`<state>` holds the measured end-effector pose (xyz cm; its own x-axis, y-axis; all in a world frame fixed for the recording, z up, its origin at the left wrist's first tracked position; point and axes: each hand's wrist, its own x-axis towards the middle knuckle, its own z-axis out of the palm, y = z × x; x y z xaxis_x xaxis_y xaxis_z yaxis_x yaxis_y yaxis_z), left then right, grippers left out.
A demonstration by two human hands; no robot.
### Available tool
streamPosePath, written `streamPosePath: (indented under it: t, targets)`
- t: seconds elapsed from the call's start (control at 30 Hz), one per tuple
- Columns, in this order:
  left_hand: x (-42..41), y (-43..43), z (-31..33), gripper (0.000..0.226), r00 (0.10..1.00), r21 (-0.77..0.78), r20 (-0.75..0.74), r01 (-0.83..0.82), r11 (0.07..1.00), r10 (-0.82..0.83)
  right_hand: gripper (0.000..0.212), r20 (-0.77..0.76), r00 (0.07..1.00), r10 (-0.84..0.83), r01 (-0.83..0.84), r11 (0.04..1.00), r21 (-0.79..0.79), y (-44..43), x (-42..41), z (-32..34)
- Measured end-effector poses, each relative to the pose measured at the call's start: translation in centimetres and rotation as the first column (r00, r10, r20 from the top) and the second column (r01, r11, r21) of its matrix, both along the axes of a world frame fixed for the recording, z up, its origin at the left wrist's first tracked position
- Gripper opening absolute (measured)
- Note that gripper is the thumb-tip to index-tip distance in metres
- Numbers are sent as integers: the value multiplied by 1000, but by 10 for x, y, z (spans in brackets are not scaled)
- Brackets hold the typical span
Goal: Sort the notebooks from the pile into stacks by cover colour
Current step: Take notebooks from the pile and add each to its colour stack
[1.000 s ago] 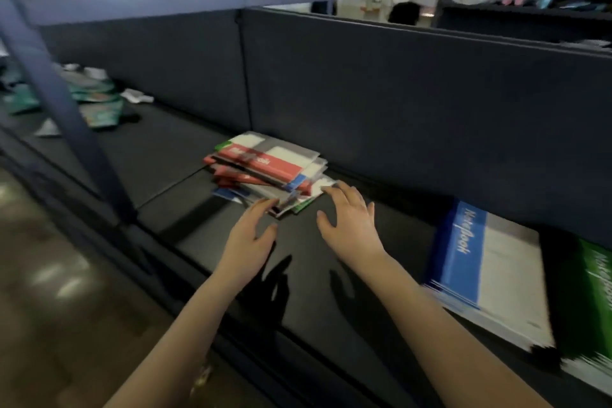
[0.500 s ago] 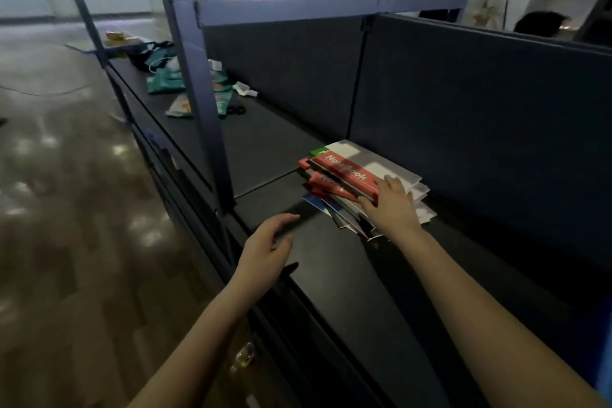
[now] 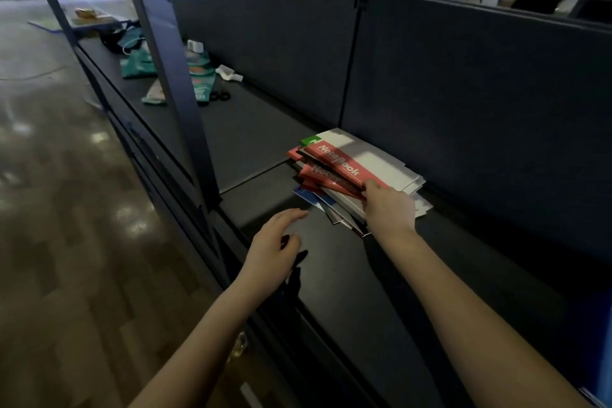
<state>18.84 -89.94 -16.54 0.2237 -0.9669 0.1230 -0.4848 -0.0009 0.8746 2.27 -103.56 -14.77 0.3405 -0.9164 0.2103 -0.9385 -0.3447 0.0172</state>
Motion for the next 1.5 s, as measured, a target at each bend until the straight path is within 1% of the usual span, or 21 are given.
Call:
streamPosePath:
  t: [0.13,0.23,0.33,0.43,0.53,0.6,0.67,0.73,0.8,0.83,0.87,0.93,1.0,1.07,1.13,1.17,1.27,1.3,1.37,1.4,1.5]
  targets:
    - [-6,-6,3,44,979,-19,-197,-49,999,44,26,-12,1000,21,-22,999,-41,9,-8,12]
    - [-16,-11,7,50,933,-39,-353,-83,996,64,28,-13,997,70,-71,997,-31,25,-10,17]
    - [-28,-15,10,60,855,-26,-518,-58,998,36,32,48,993,110,-111,994,11,47,-8,19]
    - [-37,-20,11,67,756,-19,-653,-64,998,36,36,127,977,173,-185,978,97,72,-2,20]
    - [-41,-27,8,70,747,-17,-662,-99,995,63,39,178,959,220,-251,952,173,95,3,11]
    - [-41,-27,6,73,768,-16,-635,-129,992,90,39,280,923,263,-318,933,172,102,1,7]
    - [-41,-23,6,75,801,-31,-592,-138,990,93,38,413,865,285,-390,899,197,107,-5,10]
    - [-40,-20,7,76,812,-38,-575,-150,988,101,36,532,801,275,-460,851,253,111,-11,12]
    - [-38,-17,9,75,812,-13,-569,-171,985,133,31,636,737,227,-505,811,295,113,-16,14]
    - [-37,-15,9,73,816,3,-558,-179,984,151,29,658,725,204,-494,819,290,111,-18,15]
    - [-35,-12,10,73,822,14,-545,-187,982,164,28,666,722,191,-464,847,260,105,-20,15]
    - [-31,-3,9,72,821,33,-539,-203,979,188,28,651,743,153,-345,922,177,83,-24,13]
    - [-26,10,7,72,816,54,-537,-219,974,214,35,570,818,76,-203,966,162,53,-27,10]
    - [-20,21,6,69,808,76,-531,-252,965,253,47,446,894,-39,-78,967,241,25,-29,3]
    - [-16,29,3,66,797,93,-540,-264,960,271,56,323,941,-99,-1,955,298,7,-29,-7]
    - [-14,32,1,66,793,96,-546,-260,961,269,55,287,953,-98,13,958,285,2,-29,-12]
    - [-10,35,0,66,785,101,-563,-246,964,259,43,269,959,-85,46,988,147,3,-27,-17]
    - [-10,35,0,66,782,100,-568,-242,965,255,41,221,972,-79,57,993,103,6,-27,-16]
    - [-13,35,1,66,777,97,-580,-232,968,244,39,76,995,-66,63,997,44,11,-26,-11]
    - [-14,36,2,66,773,95,-588,-225,970,237,37,43,997,-67,66,998,23,13,-26,-8]
    - [-20,38,4,66,775,83,-601,-181,980,194,31,18,999,-50,51,997,-51,19,-27,-4]
